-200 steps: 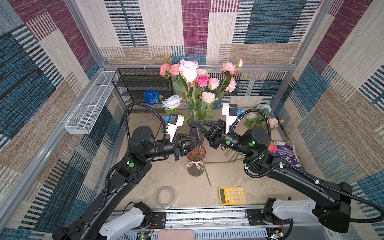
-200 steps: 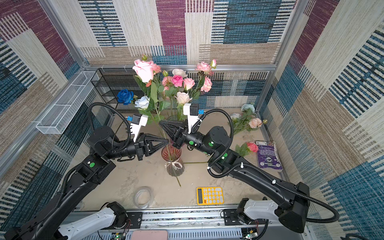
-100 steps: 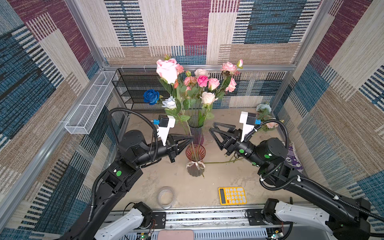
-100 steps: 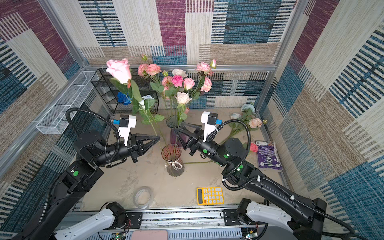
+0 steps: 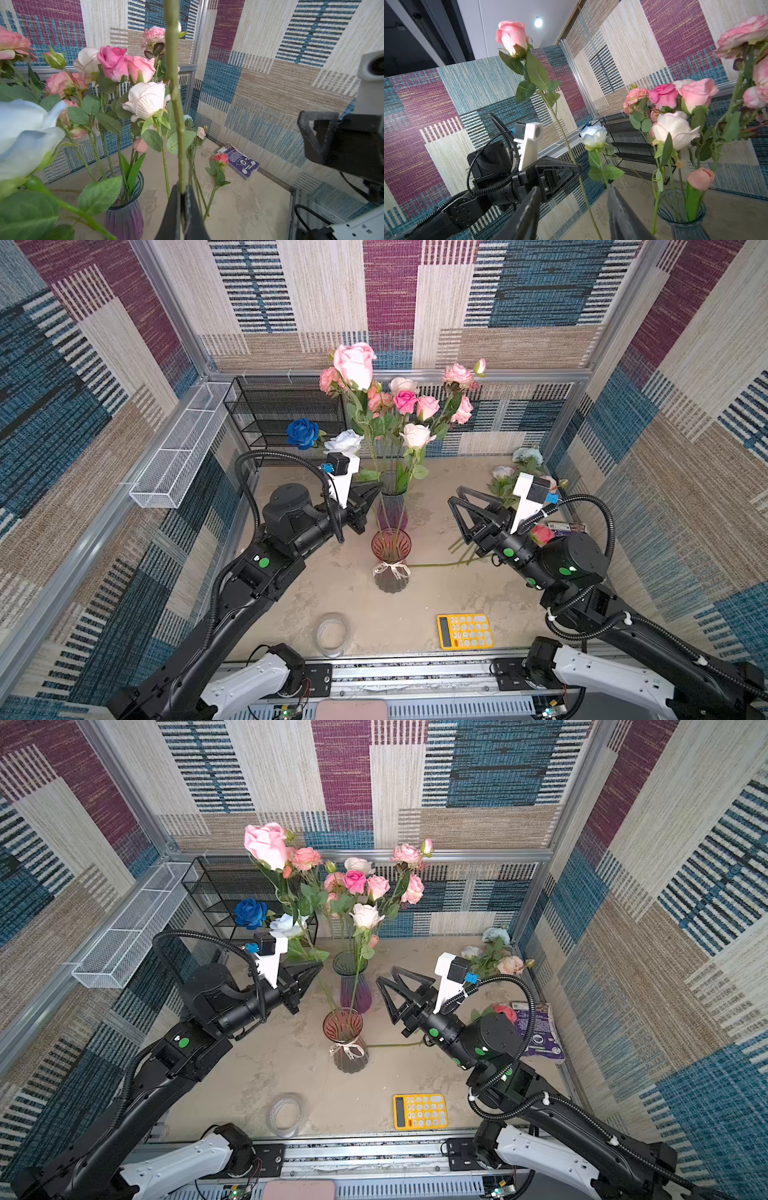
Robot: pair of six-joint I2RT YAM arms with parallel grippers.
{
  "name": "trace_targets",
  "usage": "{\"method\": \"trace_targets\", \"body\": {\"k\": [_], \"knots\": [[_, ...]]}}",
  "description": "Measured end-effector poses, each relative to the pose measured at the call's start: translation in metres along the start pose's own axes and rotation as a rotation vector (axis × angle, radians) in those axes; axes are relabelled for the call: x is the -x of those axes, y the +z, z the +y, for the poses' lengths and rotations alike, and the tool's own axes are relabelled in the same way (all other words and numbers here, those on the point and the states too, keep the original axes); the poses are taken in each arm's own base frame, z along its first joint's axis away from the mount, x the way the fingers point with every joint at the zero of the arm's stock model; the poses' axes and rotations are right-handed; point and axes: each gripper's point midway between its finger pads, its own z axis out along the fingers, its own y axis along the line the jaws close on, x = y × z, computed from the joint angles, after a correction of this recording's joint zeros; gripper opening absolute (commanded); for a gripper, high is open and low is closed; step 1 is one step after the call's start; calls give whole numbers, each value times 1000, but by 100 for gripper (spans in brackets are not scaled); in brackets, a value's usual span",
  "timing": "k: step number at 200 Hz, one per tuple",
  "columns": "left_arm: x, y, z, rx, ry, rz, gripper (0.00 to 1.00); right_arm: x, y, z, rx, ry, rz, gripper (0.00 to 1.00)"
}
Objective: Arrange the flowers into the vase
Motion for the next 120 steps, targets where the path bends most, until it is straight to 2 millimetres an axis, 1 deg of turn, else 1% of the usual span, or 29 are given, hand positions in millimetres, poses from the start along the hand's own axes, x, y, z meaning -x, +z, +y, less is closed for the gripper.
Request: {"method": "trace_targets", "body": {"k": [18, 38, 42, 60, 69, 80, 94, 120], "knots": [[-15, 8, 6, 15, -1, 31, 0, -4, -2, -3, -8, -1, 7, 54], [-42, 16, 15, 42, -16, 90, 0, -7, -4, -8, -33, -2, 10, 56], [-48, 16, 16, 47, -20, 102, 5, -7, -4, -9, -37, -2, 11, 57], [-65, 15, 22, 74, -38, 136, 35, -10, -5, -11, -44, -3, 18, 59], [-72, 13, 22, 82, -51, 153, 45, -9, -5, -12, -48, -3, 16, 61], [-76, 9, 23, 97, -69, 161, 51, -9, -5, -14, -59, -6, 14, 62], [-74, 6, 20, 94, -82, 159, 57, -10, -5, -16, -69, -7, 17, 63], [-66, -6, 18, 112, -104, 149, 60, -20, -4, -26, -117, -11, 40, 63]]}}
